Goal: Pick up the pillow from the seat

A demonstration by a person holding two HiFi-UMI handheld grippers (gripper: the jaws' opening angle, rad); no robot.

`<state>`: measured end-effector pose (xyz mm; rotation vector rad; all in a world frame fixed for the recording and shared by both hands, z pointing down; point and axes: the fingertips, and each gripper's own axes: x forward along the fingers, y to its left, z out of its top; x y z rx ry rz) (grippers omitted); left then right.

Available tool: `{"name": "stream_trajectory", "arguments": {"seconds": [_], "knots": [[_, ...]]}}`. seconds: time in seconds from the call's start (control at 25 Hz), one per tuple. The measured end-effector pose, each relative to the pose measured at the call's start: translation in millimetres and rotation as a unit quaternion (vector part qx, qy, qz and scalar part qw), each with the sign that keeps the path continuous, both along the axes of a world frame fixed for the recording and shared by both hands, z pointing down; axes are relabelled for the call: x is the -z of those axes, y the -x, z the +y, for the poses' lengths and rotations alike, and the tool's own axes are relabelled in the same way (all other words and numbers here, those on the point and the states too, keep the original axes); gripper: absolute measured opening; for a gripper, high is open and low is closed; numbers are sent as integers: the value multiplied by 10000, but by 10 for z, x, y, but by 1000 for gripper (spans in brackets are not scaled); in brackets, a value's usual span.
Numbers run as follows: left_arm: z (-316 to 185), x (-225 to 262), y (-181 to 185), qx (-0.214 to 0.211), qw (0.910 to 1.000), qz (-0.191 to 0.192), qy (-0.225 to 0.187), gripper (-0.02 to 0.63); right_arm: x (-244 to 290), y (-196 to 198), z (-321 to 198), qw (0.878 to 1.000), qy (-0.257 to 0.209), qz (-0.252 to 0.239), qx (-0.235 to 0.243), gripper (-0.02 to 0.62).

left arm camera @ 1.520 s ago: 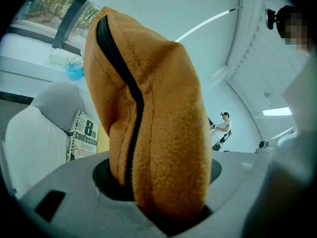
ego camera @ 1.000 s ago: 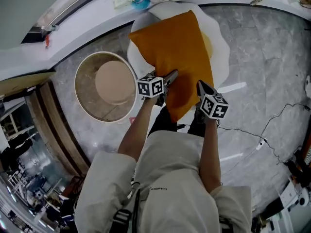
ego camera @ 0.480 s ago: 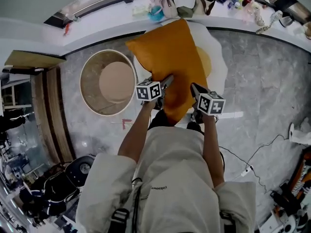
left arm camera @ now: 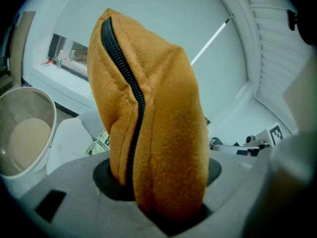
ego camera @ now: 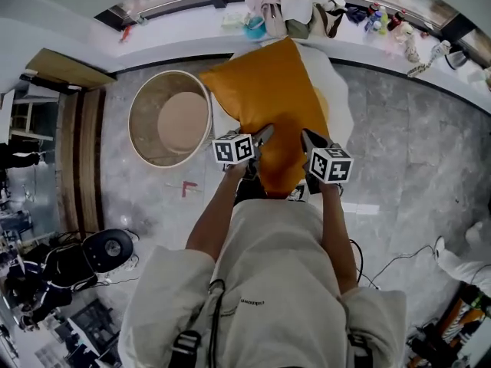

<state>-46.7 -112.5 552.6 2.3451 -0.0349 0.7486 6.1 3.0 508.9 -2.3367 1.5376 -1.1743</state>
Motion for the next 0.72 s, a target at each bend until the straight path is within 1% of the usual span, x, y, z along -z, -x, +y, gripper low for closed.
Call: {"name": "stream_trajectory", "arguments": {"seconds": [0.2, 0.44, 0.72], "knots": [[312, -2, 23, 67, 10000, 11, 9, 270, 99, 28, 256, 9990, 20, 430, 136, 6], [617, 18, 129, 90, 9999, 4, -74, 270, 131, 130, 484, 9979, -12, 582, 274, 6], [855, -113, 368, 78, 9997, -234, -53, 270, 203, 244, 592, 9978, -98, 589, 297, 6]]}}
